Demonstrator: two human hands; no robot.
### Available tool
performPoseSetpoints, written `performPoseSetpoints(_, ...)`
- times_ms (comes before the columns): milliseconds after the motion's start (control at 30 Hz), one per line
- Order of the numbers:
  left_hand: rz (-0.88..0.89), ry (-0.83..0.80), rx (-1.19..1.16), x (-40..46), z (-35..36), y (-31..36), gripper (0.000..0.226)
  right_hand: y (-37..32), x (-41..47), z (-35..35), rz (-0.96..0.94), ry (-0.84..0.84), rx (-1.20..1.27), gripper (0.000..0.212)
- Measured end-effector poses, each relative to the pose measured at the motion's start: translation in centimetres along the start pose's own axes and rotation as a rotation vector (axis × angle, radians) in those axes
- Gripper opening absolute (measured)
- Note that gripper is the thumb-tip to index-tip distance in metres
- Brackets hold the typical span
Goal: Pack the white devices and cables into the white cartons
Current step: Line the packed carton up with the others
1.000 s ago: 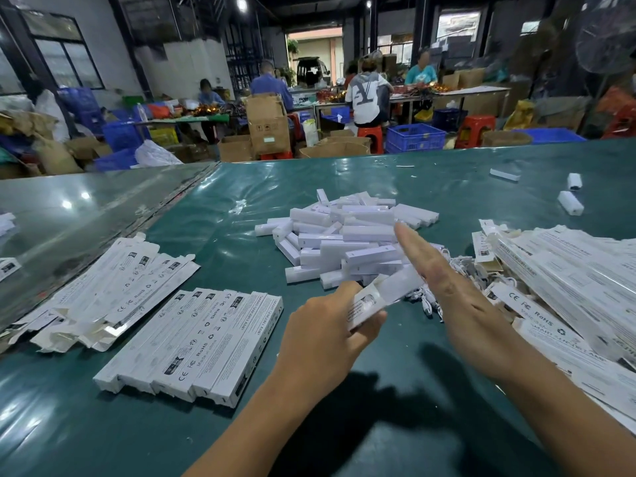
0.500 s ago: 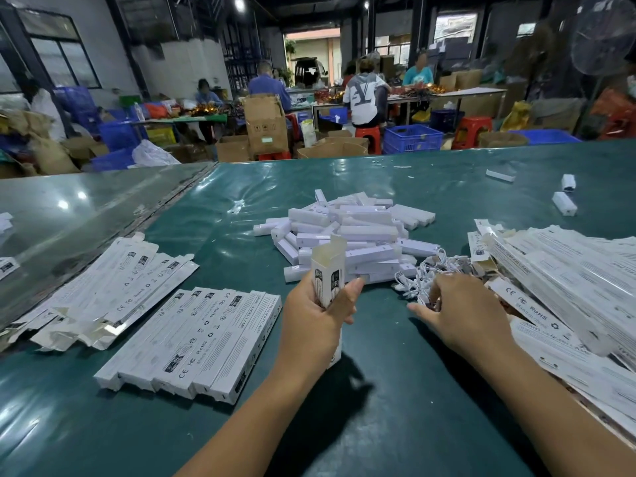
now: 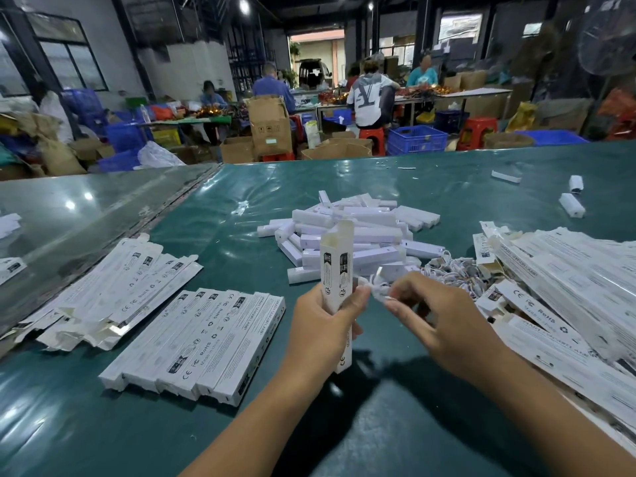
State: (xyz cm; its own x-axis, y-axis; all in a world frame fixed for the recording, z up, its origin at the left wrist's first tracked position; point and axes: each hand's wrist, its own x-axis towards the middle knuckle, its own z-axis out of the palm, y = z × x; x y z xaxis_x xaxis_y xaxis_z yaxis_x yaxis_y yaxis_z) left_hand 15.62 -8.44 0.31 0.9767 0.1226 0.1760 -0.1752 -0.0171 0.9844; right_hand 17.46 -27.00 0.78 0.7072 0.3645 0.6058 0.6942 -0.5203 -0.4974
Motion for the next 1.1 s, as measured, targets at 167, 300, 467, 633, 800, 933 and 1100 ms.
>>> performPoseSetpoints(167,-0.104,-0.079,-0.205,0.2,-0.5,0.3,0.022,-0.5,-0.1,0.4,0.009,-0.044,0.114,0.013)
performPoseSetpoints(300,-0.135,-0.104,-0.232,0.5,-0.5,-0.1,0.015,-0.2,-0.1,-0.2,0.169,-0.076,0.297,0.034)
performPoseSetpoints(467,-0.208,0.170,-0.092,1.2,-1.1,-0.8,0.017,1.3,0.2,-0.5,0.410,-0.040,0.315,0.029)
performPoseSetpoints(633,-0.350,0.056,-0.102,1.4,-1.5,-0.7,0.016,1.5,0.4,-1.3,0.582,0.036,0.650,0.011)
performPoseSetpoints(800,-0.064,0.015,-0.073,0.9,-0.9,-0.3,0.020,-0.5,0.3,-0.6,0.275,-0.022,0.358,0.006)
performPoseSetpoints(933,-0.036,-0.112,-0.112,0.5,-0.7,0.1,0.015,-1.4,-0.1,0.2,0.104,-0.067,0.274,0.016)
performPoseSetpoints(1100,0.017,-0.223,-0.155,0.7,-1.3,0.2,0.009,-0.9,-0.1,-0.2,0.160,-0.135,0.388,0.044)
